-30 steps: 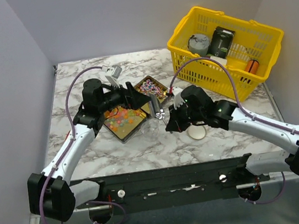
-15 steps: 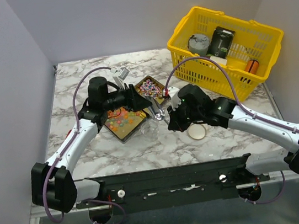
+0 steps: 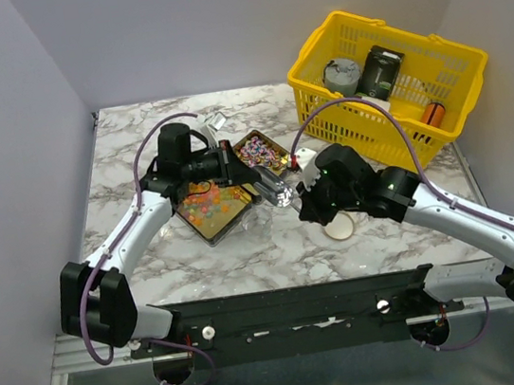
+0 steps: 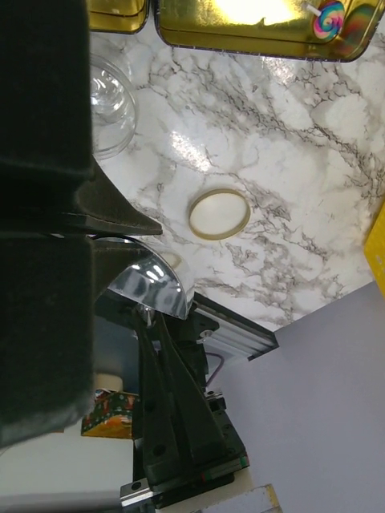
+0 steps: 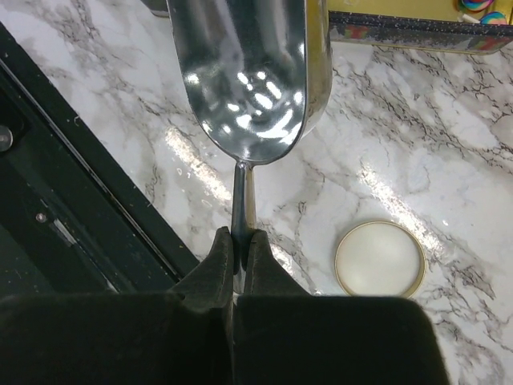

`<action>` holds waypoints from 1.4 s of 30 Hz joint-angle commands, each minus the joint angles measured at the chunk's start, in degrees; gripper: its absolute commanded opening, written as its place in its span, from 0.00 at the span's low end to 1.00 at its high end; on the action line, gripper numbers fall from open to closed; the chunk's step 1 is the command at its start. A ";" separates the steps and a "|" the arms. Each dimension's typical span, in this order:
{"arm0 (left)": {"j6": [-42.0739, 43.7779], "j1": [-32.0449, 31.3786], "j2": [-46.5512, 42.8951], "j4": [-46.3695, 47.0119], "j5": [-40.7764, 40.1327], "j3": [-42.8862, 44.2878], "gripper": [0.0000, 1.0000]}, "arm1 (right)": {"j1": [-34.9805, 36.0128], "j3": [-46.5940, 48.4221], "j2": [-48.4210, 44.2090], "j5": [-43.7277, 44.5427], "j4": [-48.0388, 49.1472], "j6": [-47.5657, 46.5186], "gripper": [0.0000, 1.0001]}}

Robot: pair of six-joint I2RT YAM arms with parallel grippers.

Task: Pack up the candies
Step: Pick up the spatula from the center of the board.

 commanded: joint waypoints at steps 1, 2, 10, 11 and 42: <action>-4.41 -0.93 1.81 -2.81 2.89 2.89 0.00 | 0.69 3.29 -3.34 -4.57 4.42 -1.61 0.01; -6.69 -0.93 2.60 -3.51 2.80 3.51 0.00 | 0.69 2.59 -3.52 -4.22 4.60 -1.44 0.01; -13.21 -0.93 4.18 -10.54 2.46 8.26 0.00 | 0.69 -1.37 -5.01 2.10 8.02 -1.70 0.49; -13.39 -0.93 4.36 -11.33 2.10 8.52 0.00 | 0.60 -1.46 -4.93 2.90 8.20 -1.53 0.50; -16.47 1.61 7.52 -11.25 -0.27 8.26 0.00 | 0.60 -0.06 -2.20 2.03 6.19 5.49 0.01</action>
